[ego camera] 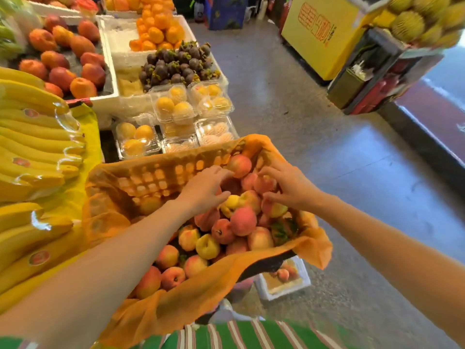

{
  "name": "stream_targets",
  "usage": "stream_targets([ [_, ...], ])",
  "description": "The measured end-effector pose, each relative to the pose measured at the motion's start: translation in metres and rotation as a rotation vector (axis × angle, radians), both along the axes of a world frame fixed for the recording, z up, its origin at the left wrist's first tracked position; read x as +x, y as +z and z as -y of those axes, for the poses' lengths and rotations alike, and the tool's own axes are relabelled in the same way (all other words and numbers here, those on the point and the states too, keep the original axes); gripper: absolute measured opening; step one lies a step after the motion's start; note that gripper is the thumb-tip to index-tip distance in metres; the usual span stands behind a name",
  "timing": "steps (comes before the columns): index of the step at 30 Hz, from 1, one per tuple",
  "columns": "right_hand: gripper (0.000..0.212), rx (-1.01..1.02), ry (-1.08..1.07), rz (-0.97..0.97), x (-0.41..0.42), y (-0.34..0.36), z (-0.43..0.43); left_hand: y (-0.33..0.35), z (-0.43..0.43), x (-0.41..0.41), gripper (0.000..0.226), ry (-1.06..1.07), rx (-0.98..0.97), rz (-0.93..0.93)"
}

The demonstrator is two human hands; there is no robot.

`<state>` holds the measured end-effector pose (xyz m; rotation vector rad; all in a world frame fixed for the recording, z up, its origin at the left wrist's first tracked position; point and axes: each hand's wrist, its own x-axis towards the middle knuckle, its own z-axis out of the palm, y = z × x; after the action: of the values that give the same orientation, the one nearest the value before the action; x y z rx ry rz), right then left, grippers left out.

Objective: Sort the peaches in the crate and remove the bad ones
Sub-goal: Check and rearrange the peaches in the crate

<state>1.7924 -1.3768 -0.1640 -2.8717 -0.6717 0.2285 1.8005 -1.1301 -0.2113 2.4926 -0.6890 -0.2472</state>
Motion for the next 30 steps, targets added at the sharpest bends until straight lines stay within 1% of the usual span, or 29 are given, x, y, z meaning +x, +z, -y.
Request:
stream_targets([
  [2,0.055,-0.056,0.0,0.004,0.002,-0.004,-0.001,-0.001,0.011,0.008,0.055,0.003,0.029,0.024],
  [5,0.061,-0.163,0.014,0.002,0.011,-0.007,-0.004,-0.001,0.027,0.02,0.061,-0.011,0.1,0.092],
  [8,0.058,-0.221,0.044,0.006,0.019,-0.005,-0.005,-0.003,0.041,0.032,0.064,-0.02,0.181,0.127],
  [10,0.056,-0.222,0.063,0.014,0.022,-0.004,-0.001,-0.004,0.047,0.038,0.066,-0.01,0.246,0.137],
  [12,0.056,-0.136,0.043,0.006,0.022,-0.006,0.004,-0.005,0.05,0.043,0.07,-0.006,0.301,0.163],
  [15,0.061,0.111,0.004,-0.002,0.017,-0.01,0.016,-0.008,0.055,0.048,0.075,-0.008,0.384,0.202],
  [16,0.062,0.182,-0.013,-0.005,0.015,-0.011,0.02,-0.009,0.057,0.049,0.074,-0.001,0.415,0.22],
  [18,0.057,0.282,-0.049,-0.014,0.012,-0.01,0.024,-0.009,0.06,0.051,0.067,0.012,0.468,0.26],
  [20,0.053,0.315,-0.064,-0.032,0.011,-0.008,0.026,-0.008,0.06,0.052,0.059,0.004,0.491,0.286],
  [24,0.052,0.339,-0.093,-0.073,0.011,-0.007,0.027,-0.012,0.055,0.049,0.049,-0.002,0.477,0.35],
  [26,0.048,0.374,-0.112,-0.076,0.011,-0.007,0.026,-0.012,0.051,0.048,0.053,0.012,0.466,0.36],
  [28,0.044,0.395,-0.119,-0.078,0.01,-0.006,0.026,-0.012,0.048,0.048,0.063,0.029,0.453,0.323],
  [30,0.045,0.409,-0.132,-0.088,0.009,-0.006,0.026,-0.014,0.048,0.046,0.068,0.042,0.444,0.301],
])
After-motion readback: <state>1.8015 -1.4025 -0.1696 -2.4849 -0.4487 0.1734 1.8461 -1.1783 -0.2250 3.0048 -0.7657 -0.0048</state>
